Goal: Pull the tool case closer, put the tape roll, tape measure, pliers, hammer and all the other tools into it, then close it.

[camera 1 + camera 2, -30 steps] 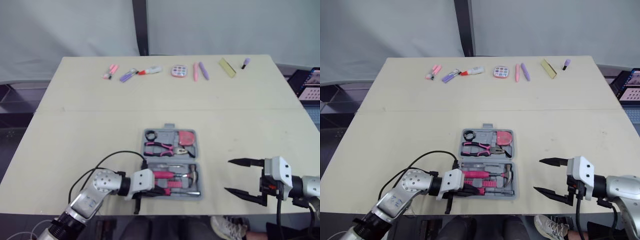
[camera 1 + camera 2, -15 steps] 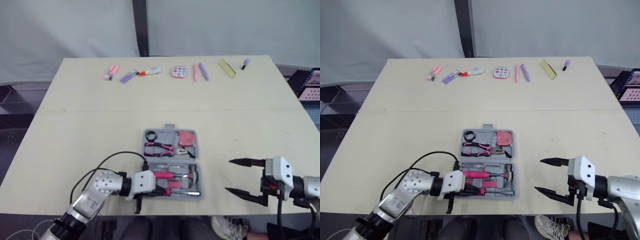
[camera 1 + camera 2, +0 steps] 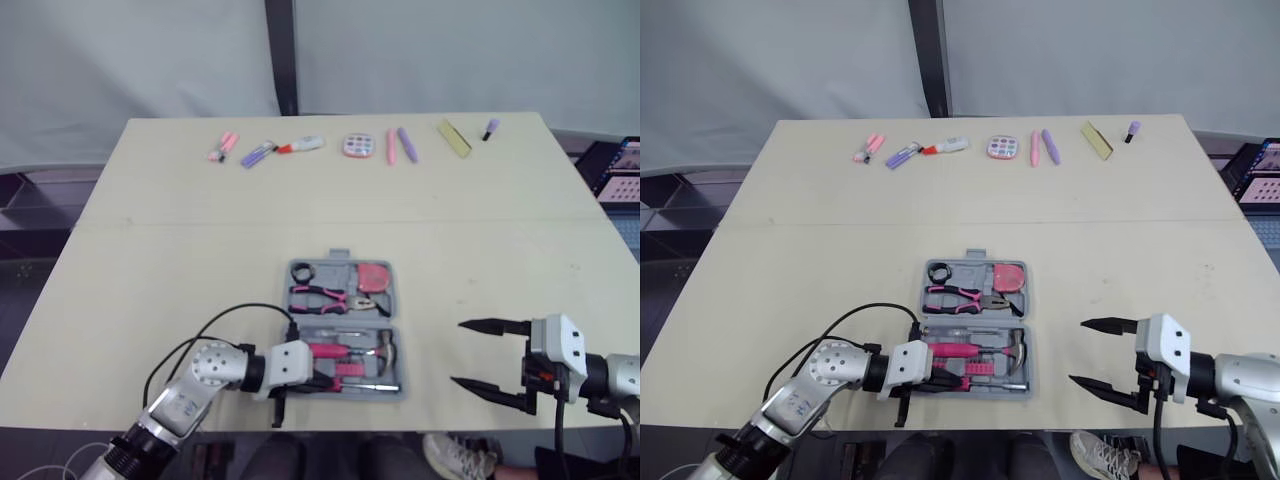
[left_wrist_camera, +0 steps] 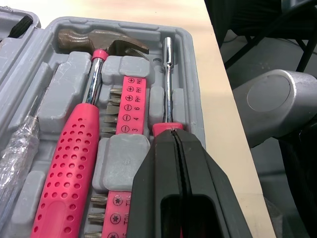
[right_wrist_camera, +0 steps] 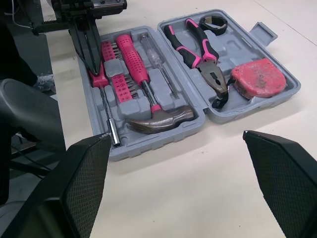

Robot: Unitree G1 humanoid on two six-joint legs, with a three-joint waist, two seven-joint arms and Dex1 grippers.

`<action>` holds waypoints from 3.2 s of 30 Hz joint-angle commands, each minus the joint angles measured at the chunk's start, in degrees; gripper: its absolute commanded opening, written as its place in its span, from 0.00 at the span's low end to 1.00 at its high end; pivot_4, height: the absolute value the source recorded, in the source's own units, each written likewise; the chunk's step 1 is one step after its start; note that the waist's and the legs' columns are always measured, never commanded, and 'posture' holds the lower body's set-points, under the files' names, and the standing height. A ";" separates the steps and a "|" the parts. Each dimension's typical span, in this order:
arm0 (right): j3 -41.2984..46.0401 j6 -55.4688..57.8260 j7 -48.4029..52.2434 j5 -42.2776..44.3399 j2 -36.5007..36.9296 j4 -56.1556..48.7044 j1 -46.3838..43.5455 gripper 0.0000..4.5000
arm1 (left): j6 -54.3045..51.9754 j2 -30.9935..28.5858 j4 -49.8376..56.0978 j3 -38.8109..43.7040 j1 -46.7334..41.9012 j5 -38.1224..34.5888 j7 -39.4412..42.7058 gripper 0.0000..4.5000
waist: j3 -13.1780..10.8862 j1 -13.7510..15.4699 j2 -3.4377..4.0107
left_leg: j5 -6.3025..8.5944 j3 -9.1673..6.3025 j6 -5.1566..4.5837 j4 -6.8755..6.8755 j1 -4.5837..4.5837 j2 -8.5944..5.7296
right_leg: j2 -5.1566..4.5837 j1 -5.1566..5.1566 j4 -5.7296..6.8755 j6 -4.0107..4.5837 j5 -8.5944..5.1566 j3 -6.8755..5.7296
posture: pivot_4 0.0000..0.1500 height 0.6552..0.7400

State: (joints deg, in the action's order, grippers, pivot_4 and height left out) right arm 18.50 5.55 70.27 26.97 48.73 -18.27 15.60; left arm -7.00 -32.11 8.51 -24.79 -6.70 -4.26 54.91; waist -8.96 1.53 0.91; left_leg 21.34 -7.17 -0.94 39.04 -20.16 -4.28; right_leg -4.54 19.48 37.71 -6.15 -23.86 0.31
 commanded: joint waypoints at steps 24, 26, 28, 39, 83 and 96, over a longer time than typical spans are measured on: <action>-5.94 0.67 -7.57 -1.70 -5.60 -2.99 1.75 1.00 | -5.55 -5.01 13.93 44.41 27.74 -18.64 -4.68 0.89 | -0.09 0.14 -0.04 | 0.02 -0.07 0.03 -0.03 -0.06 0.03 | -0.05 -0.02 -0.51 0.00 0.00 -0.01 | 1.00 1.00; -6.36 -0.33 -7.65 -2.31 -6.09 -2.99 3.51 1.00 | -4.72 -3.30 14.60 47.72 33.32 -19.42 -4.98 0.99 | -0.04 -0.08 -0.12 | 0.02 -0.06 0.04 -0.06 -0.08 0.03 | -0.04 -0.08 -0.71 0.00 0.00 0.01 | 1.00 1.00; -6.60 -0.79 -8.06 -2.57 -6.59 -2.99 4.21 1.00 | -4.23 -2.23 14.61 49.54 37.54 -19.82 -4.67 0.99 | -0.04 -0.23 -0.17 | 0.05 -0.05 0.03 -0.20 -0.06 0.06 | -0.02 -0.04 -0.74 0.00 0.00 -0.01 | 1.00 1.00; -6.51 -0.06 -9.40 -3.25 -6.47 -2.68 3.41 1.00 | -2.09 -3.36 10.91 47.16 37.89 -14.61 -6.30 0.99 | -0.08 -0.06 -0.20 | 0.05 -0.04 0.04 -0.13 -0.06 0.06 | -0.03 -0.11 -0.82 0.00 0.00 -0.01 | 1.00 1.00; -26.20 24.83 -25.57 -19.53 -10.53 7.89 -24.71 0.01 | -4.71 -0.53 -15.08 16.29 -8.20 -1.65 -4.88 0.01 | -0.07 -1.73 -0.22 | 0.05 -0.03 0.05 -0.02 -0.14 -0.04 | -0.04 0.52 0.49 0.00 0.00 -0.05 | 1.00 1.00; -29.20 27.59 -25.38 -19.22 -12.84 7.42 -28.09 0.01 | -5.60 0.38 -15.01 14.80 -8.44 -1.44 -4.21 0.01 | -0.07 -1.73 -0.22 | 0.05 0.08 0.05 0.04 -0.17 -0.05 | -0.11 0.96 1.11 0.00 0.00 -0.02 | 1.00 1.00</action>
State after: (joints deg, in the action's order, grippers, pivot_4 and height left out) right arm -10.96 32.87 44.94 7.75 35.84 -8.98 -12.21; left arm -12.59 -31.88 -7.32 -9.81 -15.10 -5.86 50.25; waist -9.03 -0.20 0.69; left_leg 21.39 -7.11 -0.89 39.08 -20.33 -4.33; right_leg -4.65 20.45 38.82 -6.14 -23.86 0.30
